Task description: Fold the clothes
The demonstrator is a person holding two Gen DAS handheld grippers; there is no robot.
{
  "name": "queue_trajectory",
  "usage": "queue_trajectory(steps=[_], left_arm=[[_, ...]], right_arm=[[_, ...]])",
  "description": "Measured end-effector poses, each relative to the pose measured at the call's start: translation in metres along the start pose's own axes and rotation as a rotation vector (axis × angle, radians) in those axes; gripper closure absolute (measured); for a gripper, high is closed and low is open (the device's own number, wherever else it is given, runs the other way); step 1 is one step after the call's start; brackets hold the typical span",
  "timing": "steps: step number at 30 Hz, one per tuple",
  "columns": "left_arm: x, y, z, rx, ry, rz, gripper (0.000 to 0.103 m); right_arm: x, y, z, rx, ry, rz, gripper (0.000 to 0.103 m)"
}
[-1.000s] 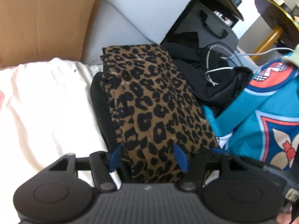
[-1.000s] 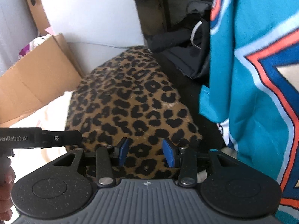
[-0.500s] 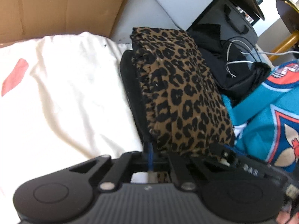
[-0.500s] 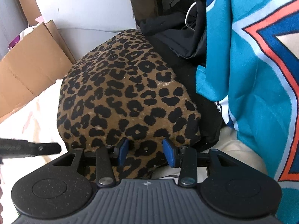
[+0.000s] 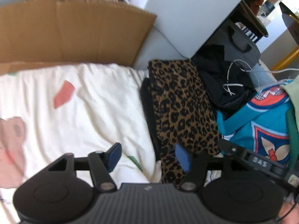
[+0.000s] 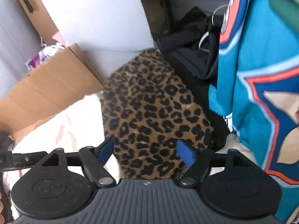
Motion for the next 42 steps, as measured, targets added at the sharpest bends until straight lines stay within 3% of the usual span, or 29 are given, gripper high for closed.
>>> queue_trajectory(steps=[4, 9, 17, 33, 42], left_arm=[[-0.010, -0.009, 0.032, -0.001, -0.008, -0.048, 0.021], [-0.013, -0.019, 0.070, 0.017, -0.030, -0.118, 0.008], [0.012, -0.034, 0.139, 0.024, -0.092, -0.071, 0.007], [0.093, -0.071, 0.351, -0.069, -0.211, 0.039, 0.000], [0.138, -0.039, 0.453, -0.187, -0.310, 0.075, 0.000]], right_arm=[[0.015, -0.007, 0.023, 0.025, -0.001, 0.010, 0.008], [0.040, -0.016, 0.049, 0.084, -0.025, 0.018, 0.005], [0.068, -0.036, 0.109, 0.135, 0.005, 0.016, 0.001], [0.135, -0.088, 0.240, 0.141, -0.020, 0.076, 0.001], [0.190, -0.089, 0.311, 0.081, -0.096, 0.162, 0.001]])
Point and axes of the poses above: each gripper's, at about its wrist camera, not at the fingertips, and z roughly against the way its jaws point, x to its left, y to its underside, the point moved 9 cm from there along -z, roughly the way its jaws point, and after that the axes turned 7 degrees about -y, right-handed, at the moved point
